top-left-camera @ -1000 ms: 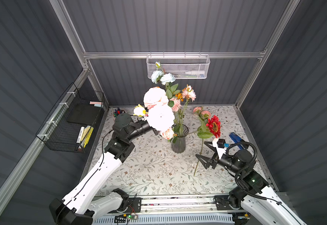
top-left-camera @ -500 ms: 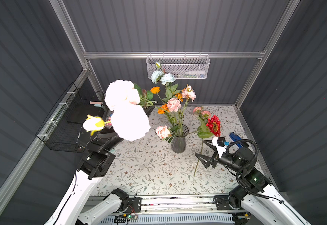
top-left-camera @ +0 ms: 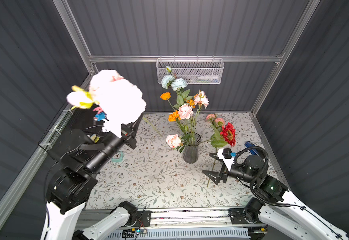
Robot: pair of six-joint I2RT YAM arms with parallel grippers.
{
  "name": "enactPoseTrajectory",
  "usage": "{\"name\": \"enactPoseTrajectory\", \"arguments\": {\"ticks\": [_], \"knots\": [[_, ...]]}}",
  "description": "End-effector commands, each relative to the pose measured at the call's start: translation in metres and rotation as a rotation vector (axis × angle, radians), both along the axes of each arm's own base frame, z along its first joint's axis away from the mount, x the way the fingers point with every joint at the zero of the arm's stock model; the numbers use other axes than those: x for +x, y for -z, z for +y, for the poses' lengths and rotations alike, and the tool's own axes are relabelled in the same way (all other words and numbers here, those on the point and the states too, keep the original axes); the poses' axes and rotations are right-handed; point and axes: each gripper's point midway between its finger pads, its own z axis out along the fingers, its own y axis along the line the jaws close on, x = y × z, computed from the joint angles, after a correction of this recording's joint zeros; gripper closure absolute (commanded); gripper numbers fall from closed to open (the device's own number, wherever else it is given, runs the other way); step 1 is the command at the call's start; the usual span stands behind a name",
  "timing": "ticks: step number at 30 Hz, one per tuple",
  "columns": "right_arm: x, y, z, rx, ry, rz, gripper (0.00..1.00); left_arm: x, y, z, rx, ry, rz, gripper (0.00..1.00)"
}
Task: Pick out pink flowers from the vase
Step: Place the flower at the center of the board.
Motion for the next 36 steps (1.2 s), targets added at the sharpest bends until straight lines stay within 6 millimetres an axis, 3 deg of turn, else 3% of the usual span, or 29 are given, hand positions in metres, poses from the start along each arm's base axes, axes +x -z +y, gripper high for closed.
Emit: {"name": "enactPoseTrajectory", "arguments": {"ticks": [1, 10, 15, 19, 26, 33, 36], "knots": [[-0.008, -0.011, 0.010, -0.007, -0.029, -0.051, 0.01, 0.005, 0.071, -0.021, 0.096, 0.091, 0.231, 0.96], [-0.016, -0.045, 0.049, 0.033, -0.082, -0.073, 0.10, -0.039, 0.127, -0.061, 0.176, 0.452, 0.291, 0.98], [-0.013, -0.075, 0.075, 0.068, -0.124, -0.031, 0.28, -0.065, 0.117, -0.061, 0.160, 0.543, 0.143, 1.00], [-0.019, -0.097, 0.094, 0.100, -0.183, -0.051, 0.29, -0.075, 0.125, -0.066, 0.177, 0.614, 0.149, 1.00], [-0.028, -0.102, 0.123, 0.104, -0.275, -0.035, 0.35, -0.079, 0.141, -0.083, 0.165, 0.749, 0.199, 1.00], [-0.033, -0.104, 0.141, 0.102, -0.307, -0.049, 0.38, -0.078, 0.138, -0.087, 0.139, 0.771, 0.175, 1.00], [-0.033, -0.105, 0.145, 0.104, -0.313, -0.057, 0.45, -0.078, 0.137, -0.087, 0.136, 0.772, 0.167, 1.00]]}}
